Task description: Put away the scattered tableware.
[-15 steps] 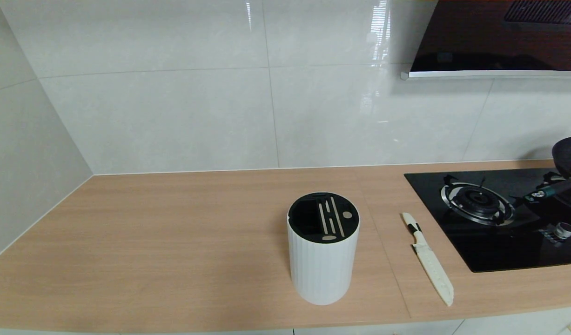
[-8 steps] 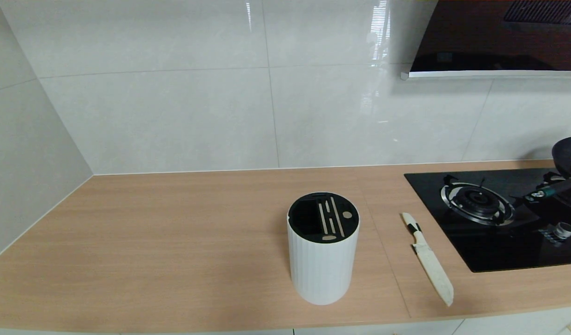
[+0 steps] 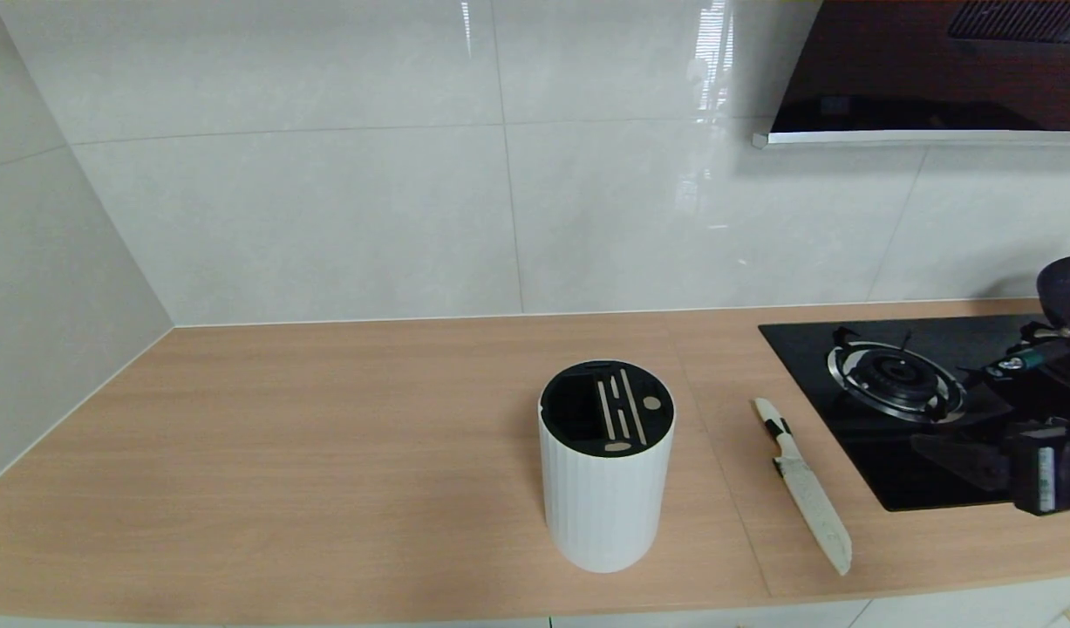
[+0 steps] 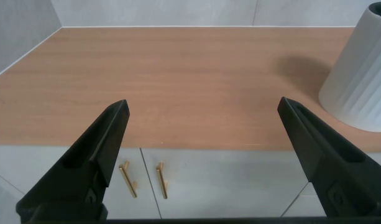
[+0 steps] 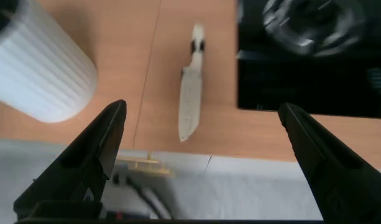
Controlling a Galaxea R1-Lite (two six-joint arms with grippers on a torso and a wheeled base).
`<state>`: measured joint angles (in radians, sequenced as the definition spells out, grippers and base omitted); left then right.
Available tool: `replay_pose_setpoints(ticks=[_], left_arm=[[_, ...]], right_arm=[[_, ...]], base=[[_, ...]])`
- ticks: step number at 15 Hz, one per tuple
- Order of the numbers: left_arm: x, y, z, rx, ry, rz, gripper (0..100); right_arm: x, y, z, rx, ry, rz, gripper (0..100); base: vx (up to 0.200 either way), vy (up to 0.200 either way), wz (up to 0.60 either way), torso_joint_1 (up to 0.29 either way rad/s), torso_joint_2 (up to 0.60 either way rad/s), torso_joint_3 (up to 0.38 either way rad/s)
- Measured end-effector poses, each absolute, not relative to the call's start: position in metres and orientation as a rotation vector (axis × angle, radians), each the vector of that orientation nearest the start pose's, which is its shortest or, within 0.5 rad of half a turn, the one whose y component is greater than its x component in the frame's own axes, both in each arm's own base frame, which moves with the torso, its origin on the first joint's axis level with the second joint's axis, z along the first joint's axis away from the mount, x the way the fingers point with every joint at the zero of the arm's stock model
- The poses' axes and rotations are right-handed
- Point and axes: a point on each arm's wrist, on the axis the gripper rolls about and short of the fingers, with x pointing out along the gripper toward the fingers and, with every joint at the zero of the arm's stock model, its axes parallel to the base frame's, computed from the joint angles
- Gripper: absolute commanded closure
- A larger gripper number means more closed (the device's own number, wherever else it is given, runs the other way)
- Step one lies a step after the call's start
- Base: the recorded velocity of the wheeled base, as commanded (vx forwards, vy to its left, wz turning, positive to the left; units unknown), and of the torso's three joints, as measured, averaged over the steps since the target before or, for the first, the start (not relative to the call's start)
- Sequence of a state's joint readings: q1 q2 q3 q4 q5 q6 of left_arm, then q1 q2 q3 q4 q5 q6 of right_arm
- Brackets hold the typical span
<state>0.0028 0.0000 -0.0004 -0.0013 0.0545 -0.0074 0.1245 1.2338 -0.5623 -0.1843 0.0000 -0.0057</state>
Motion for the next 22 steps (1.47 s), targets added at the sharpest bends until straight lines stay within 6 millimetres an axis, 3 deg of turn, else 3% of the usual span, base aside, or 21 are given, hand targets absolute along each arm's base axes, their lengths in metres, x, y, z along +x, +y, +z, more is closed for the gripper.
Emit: replay_pose_setpoints(ticks=[2,5,11,16,22], left_arm=[[-0.023,0.001,0.076,-0.007,-0.002,0.057,0],[-0.023,0.001,0.076,-0.006,-0.002,0.058,0],[-0.023,0.001,0.076,-0.006,-0.002,0.057,0],[-0.023,0.001,0.076,-0.006,-0.002,0.058,0],[-0.023,0.001,0.076,-0.006,-0.003,0.058,0]], right_arm=[[0.215,0.031,0.164,-0.048,0.573,0.141,0],[0.258,0.042,0.129,-0.077,0.662,0.145,0],[0.310,0.056,0.065,-0.142,0.651,0.074,0],[0.326,0.059,0.026,-0.138,0.687,0.078,0],[0.332,0.059,0.011,-0.087,0.715,0.111,0]], base=[[0.000,0.000,0.00,0.000,0.00,0.000],[0.000,0.000,0.00,0.000,0.00,0.000],[0.000,0.000,0.00,0.000,0.00,0.000],[0.000,0.000,0.00,0.000,0.00,0.000],[0.000,0.000,0.00,0.000,0.00,0.000]])
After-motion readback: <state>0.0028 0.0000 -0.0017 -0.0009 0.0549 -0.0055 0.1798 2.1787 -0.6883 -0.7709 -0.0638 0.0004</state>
